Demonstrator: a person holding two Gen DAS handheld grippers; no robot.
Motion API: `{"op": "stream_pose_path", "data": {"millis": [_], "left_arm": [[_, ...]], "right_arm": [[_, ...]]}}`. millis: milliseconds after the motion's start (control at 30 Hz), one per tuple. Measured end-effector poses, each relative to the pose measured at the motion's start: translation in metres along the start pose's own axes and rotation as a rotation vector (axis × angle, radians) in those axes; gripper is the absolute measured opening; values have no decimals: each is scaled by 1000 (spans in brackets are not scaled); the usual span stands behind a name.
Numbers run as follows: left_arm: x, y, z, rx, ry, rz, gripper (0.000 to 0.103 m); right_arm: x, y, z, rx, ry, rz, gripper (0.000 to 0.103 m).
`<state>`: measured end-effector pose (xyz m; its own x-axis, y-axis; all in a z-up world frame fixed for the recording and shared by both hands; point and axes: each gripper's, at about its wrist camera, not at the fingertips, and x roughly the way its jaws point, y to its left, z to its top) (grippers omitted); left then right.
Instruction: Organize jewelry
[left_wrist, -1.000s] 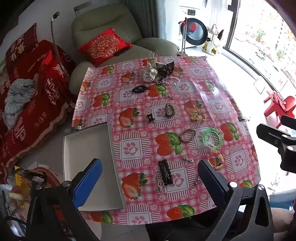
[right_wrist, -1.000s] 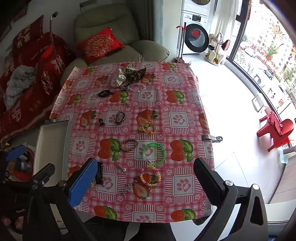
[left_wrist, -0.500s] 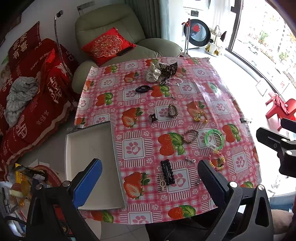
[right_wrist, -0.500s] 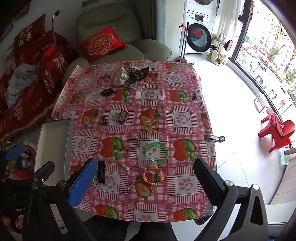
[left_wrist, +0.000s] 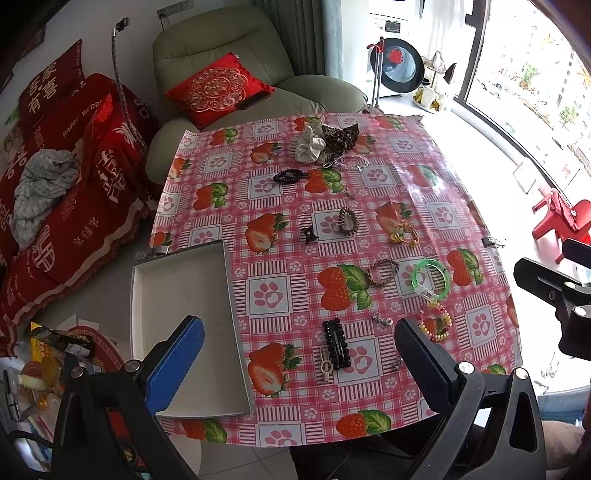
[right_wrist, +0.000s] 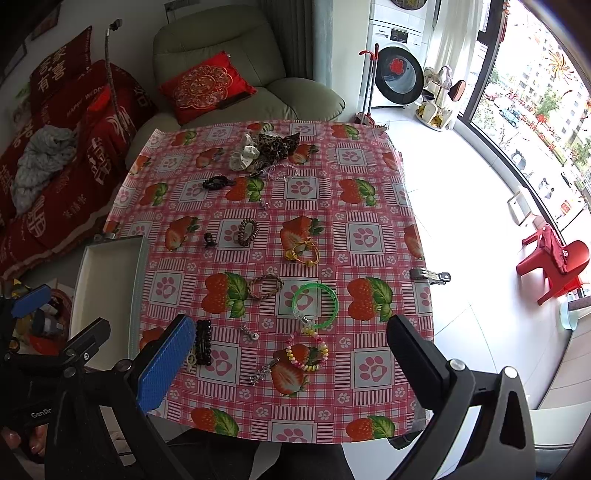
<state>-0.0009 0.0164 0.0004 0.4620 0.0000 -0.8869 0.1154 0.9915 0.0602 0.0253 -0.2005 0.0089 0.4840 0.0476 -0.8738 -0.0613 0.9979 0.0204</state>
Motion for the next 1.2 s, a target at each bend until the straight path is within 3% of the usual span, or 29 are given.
{"op": "stream_pose_path", "data": {"millis": [1200], "left_arm": [[1,2,1,-4,2,3,103]], "right_arm": [[1,7,1,-15,-1,9,103]]}}
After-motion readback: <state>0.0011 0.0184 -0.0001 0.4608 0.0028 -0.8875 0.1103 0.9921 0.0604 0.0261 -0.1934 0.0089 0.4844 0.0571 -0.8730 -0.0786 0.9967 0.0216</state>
